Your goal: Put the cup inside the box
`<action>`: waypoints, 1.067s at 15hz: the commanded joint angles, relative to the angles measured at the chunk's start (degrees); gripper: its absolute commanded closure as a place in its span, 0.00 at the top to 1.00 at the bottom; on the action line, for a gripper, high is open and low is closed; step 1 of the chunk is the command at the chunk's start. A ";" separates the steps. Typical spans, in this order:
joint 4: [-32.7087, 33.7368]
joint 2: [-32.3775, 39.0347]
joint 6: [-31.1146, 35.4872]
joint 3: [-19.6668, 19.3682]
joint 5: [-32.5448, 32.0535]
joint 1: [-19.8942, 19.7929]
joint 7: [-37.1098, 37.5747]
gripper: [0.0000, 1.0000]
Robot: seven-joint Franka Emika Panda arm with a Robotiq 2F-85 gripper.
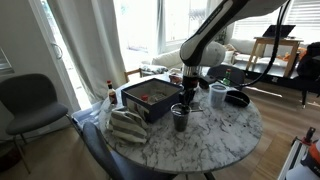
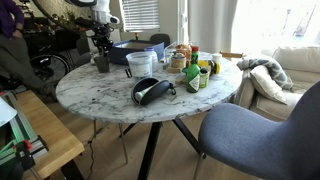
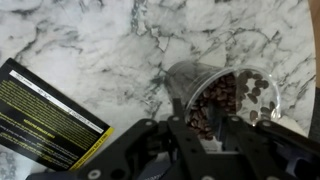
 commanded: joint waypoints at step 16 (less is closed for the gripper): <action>2.37 -3.36 -7.02 -0.21 12.42 -3.05 -4.53 0.05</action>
